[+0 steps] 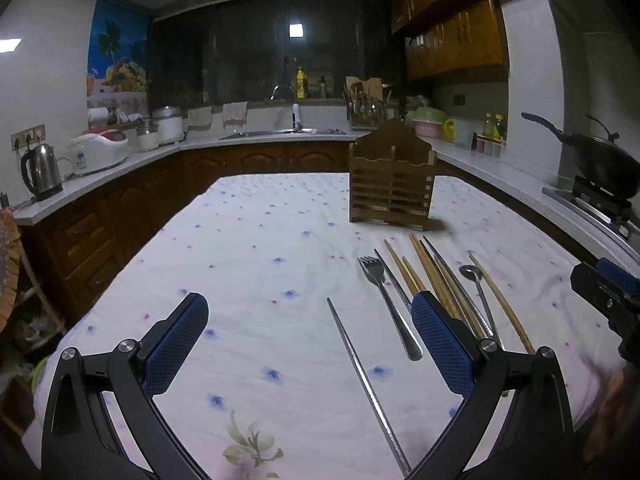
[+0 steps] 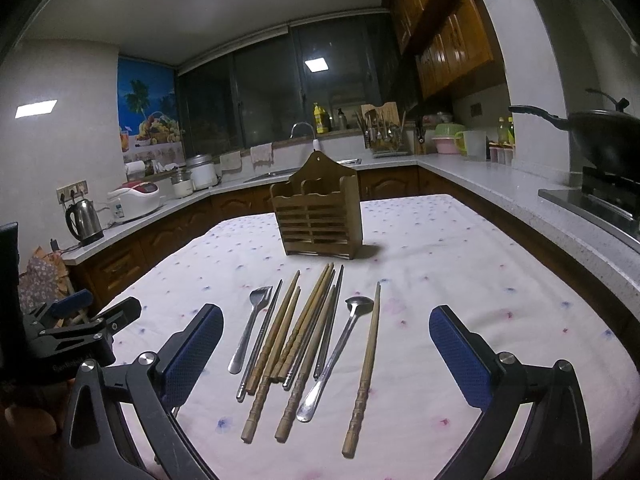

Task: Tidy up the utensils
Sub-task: 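Grasp the silver fork with the left tool while the right tool grasps a steel spoon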

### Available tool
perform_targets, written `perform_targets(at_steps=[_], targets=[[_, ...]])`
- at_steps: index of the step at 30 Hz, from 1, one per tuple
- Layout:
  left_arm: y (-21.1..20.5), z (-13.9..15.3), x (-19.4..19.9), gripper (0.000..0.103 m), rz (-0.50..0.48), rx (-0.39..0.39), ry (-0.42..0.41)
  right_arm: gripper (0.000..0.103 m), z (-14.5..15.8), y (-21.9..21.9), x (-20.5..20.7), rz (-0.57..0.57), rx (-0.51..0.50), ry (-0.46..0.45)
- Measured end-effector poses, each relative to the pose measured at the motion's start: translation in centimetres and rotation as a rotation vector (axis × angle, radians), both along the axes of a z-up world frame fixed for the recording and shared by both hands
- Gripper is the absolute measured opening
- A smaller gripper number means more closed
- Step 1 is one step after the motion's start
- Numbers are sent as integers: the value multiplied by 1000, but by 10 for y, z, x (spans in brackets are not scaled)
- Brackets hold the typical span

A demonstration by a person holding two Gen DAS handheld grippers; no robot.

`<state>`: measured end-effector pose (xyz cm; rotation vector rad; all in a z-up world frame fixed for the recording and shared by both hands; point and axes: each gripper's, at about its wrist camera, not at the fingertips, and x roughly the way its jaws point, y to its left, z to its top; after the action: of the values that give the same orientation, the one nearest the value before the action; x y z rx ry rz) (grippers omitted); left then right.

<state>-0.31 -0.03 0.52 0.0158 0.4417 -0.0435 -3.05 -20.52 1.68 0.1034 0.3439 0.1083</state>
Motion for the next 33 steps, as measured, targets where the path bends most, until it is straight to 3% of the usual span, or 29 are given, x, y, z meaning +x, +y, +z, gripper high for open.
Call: perform_targets(at_steps=[15,20,25,28,33], targets=[[3,-1,55,101,-80,-101,164,102,3,-7,33,79,54,99],[-4,-4,80,88,-122,-118,227,86,-1,-13,53,100,97,171],[-8,-11,105,75,-163,-142,302,56,-12,-23,78,111,155,270],[-9,-16,121,64,-183,-166,359,47,-19,-27,93,119,194,327],[-11,-25,147,58,-224,-216,447,37,-27,-29,115,136,236,401]])
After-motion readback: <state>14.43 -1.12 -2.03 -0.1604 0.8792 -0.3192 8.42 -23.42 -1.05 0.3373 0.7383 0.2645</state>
